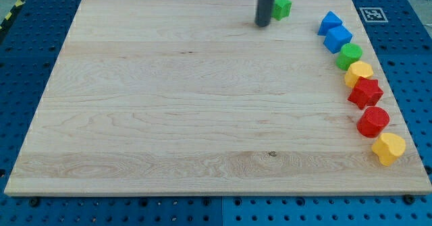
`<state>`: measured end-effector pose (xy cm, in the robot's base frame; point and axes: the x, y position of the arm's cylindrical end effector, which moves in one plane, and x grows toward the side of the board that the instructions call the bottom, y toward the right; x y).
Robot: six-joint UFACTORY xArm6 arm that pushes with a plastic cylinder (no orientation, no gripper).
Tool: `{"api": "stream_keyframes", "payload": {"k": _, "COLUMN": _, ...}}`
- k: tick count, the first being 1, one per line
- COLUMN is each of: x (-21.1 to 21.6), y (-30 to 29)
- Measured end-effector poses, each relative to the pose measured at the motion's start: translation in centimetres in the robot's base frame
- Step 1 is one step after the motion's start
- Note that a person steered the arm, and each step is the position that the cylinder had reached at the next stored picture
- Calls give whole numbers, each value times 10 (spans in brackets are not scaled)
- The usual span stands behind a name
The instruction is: Slide green star to the line of blocks
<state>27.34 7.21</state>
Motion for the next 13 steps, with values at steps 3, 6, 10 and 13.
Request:
{"api": "stream_keyframes", "payload": {"k": 3, "x": -46, "y": -15}}
{"api": "stream_keyframes", "payload": {"k": 6, "x": -45, "y": 34}}
{"api": "stream_keyframes", "payload": {"k": 10, "x": -23, "y": 61}}
{"api": "stream_keyframes", "payload": {"k": 13, "x": -23, "y": 96}}
